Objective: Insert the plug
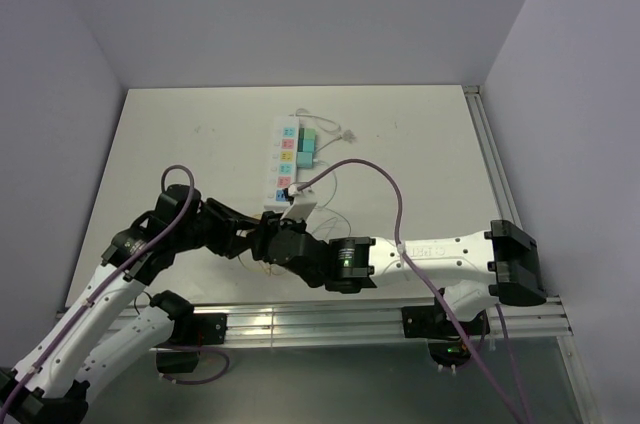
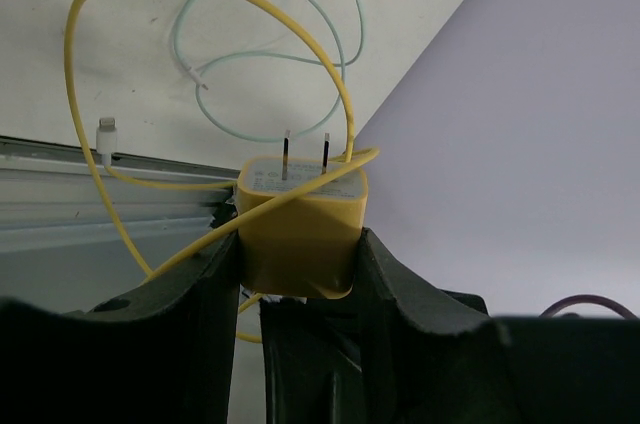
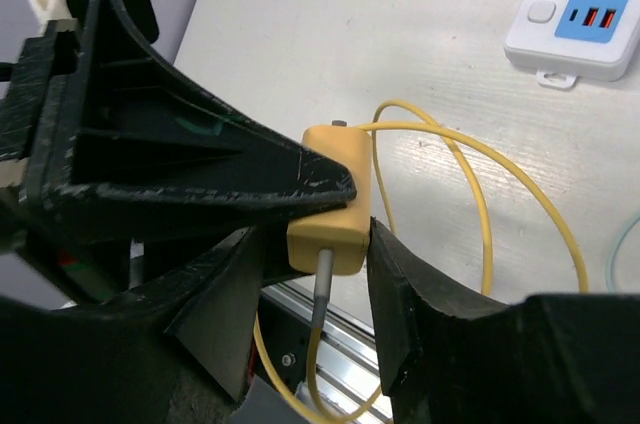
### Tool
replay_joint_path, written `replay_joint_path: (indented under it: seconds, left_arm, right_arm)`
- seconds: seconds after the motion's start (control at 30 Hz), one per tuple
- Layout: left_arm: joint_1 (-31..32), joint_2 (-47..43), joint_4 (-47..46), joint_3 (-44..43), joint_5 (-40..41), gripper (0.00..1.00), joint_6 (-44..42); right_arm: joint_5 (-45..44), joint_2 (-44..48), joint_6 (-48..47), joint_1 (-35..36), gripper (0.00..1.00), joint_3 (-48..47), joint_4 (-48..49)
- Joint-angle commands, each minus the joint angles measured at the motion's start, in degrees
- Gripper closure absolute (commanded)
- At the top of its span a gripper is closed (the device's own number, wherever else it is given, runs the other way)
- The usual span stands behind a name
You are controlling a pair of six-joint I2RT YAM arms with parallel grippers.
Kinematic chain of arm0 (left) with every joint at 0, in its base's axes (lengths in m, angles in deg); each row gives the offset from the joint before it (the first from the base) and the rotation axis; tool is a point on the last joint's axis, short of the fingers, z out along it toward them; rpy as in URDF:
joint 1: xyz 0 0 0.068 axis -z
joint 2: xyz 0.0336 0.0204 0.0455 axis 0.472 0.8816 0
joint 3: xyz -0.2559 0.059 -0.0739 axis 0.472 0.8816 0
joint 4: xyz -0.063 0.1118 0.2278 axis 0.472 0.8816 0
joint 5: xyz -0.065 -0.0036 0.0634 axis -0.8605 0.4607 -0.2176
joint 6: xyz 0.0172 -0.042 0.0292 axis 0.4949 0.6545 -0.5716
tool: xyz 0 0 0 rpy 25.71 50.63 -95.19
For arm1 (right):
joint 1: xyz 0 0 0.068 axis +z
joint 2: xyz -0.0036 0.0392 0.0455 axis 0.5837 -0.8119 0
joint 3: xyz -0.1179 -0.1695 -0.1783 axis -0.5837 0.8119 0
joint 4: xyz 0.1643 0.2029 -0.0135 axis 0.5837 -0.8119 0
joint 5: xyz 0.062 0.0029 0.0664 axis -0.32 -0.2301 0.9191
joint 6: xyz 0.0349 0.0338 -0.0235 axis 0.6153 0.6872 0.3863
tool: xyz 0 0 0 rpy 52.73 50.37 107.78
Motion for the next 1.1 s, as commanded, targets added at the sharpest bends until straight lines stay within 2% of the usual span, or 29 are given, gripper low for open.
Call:
replay_joint_path:
  seconds: [0.0,0.1,0.17,0.3,0.33,0.43,0.47,0.57,0.6,0.63,0.67,0.77,0.97,1.07]
  left_arm:
    - [0.3,-1.3,-0.2,-1.0,-1.5,1.0,0.6]
    - [0.3,-1.3,-0.7,-1.0,-2.1,1.0,0.6]
    - [0.2,-1.1,-1.0,-0.9,-2.7,1.0,0.5]
    - [0.3,-1.1,-1.4,-0.7,-3.7,1.0,0.2]
    - [0.2,-1.2,-1.7,-0.5,-4.0,1.0,0.0]
    - [0.3,-1.6,-2.9,0.1,-4.2,0.98,-0.8]
    - [0.2,-1.8,-4.3,0.4,-4.4,0.93,-1.6]
    - [0.2,-2.4,-6.9,1.6,-5.2,0.69,-4.5]
    - [0.2,-2.5,-7.8,1.7,-5.3,0.53,-5.4]
    - [0.3,-2.8,-8.1,1.7,-5.3,0.47,-6.5]
    - [0.3,-3.2,-8.0,1.3,-4.3,0.37,-8.5]
    - [0.2,-4.8,-5.8,-0.4,-1.0,0.23,-12.8]
    - [0.3,-10.5,-9.9,0.3,0.6,0.2,-22.9]
    - [0.3,-13.2,-13.6,2.7,-2.0,0.19,-27.4]
  right_arm:
    - [-1.0,-0.8,1.3,-0.6,0.49,-2.5,1.4]
    - [-1.2,-1.6,1.6,-0.7,0.52,-2.2,1.3]
    - [-1.6,-1.8,1.9,-0.8,0.61,-2.6,0.6]
    - [-1.9,-1.9,2.9,-1.5,0.69,-2.5,-0.8]
    - [-2.0,-1.7,3.1,-1.7,0.79,-2.2,-0.7]
    - [-1.5,-0.7,3.5,-2.1,1.0,-0.6,0.0]
    - [-1.6,-0.3,3.5,-2.2,1.0,0.1,-0.2]
    - [-1.7,1.2,4.2,-2.2,1.0,2.0,-0.5]
    - [-1.8,2.1,4.9,-2.2,1.0,2.6,-1.0]
    - [-1.9,2.8,5.2,-2.2,1.0,3.2,-1.2]
    - [-1.8,3.5,5.5,-2.2,1.0,4.6,-1.3]
    - [-1.6,6.8,5.9,-2.2,1.0,7.6,-1.0]
    - [-0.5,12.8,4.7,-2.2,1.0,10.7,-1.2]
    - [0.6,15.2,3.8,-2.1,1.0,12.2,-0.1]
